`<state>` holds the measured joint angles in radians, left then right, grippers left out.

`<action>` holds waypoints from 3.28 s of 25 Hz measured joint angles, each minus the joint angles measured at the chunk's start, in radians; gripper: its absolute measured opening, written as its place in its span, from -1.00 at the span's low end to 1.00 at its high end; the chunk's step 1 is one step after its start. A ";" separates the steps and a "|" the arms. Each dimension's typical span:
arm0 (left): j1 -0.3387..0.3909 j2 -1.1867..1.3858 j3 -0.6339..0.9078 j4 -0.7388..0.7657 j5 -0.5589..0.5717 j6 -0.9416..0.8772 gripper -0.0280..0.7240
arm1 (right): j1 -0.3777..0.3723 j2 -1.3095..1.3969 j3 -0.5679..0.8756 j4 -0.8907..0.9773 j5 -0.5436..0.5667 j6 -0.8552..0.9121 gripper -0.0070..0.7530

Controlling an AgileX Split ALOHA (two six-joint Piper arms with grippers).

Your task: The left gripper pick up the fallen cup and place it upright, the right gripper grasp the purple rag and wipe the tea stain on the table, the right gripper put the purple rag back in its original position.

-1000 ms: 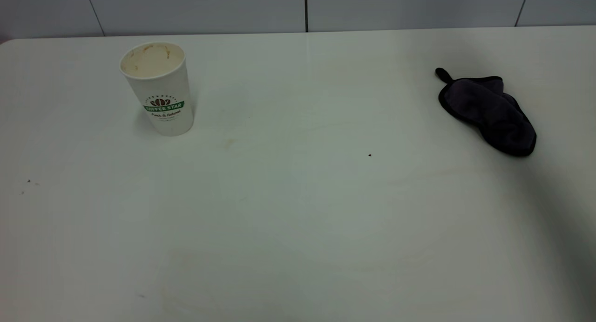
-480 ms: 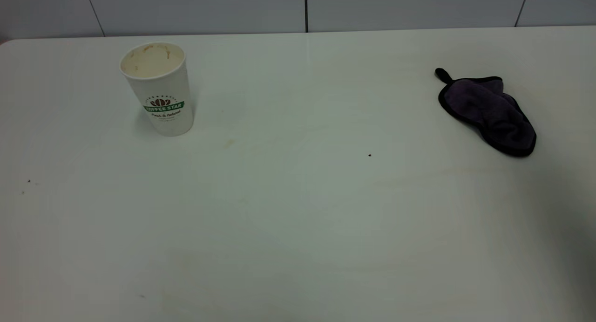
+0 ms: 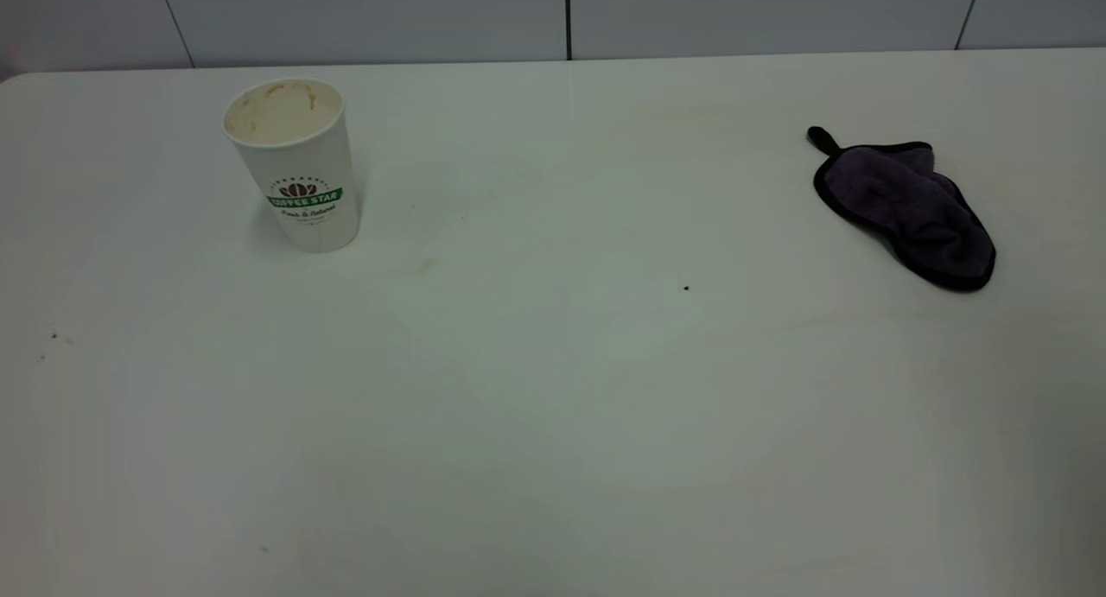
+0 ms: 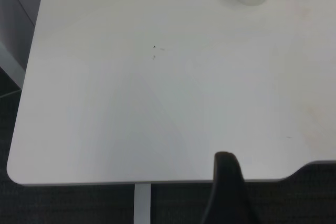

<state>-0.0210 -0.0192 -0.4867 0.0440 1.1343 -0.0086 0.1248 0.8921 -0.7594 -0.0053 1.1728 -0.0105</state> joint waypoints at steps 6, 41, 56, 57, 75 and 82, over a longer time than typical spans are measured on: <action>0.000 0.000 0.000 0.000 0.000 0.000 0.51 | 0.000 -0.198 0.147 -0.005 -0.016 0.010 0.82; 0.000 0.000 0.000 0.000 0.000 -0.001 0.51 | 0.000 -0.817 0.282 -0.035 -0.054 0.020 0.07; 0.000 0.000 0.000 0.000 0.000 0.000 0.51 | -0.129 -0.897 0.282 -0.035 -0.052 0.020 -0.42; 0.000 0.000 0.000 0.000 0.000 0.000 0.51 | -0.129 -0.904 0.282 -0.035 -0.051 0.020 -0.42; 0.000 0.000 0.000 0.000 0.000 0.000 0.51 | -0.169 -0.908 0.282 -0.035 -0.050 0.021 -0.39; 0.000 0.000 0.000 0.000 0.000 0.000 0.51 | -0.169 -0.908 0.282 -0.035 -0.050 0.020 -0.39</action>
<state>-0.0210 -0.0192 -0.4867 0.0440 1.1343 -0.0086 -0.0442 -0.0160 -0.4777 -0.0401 1.1228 0.0098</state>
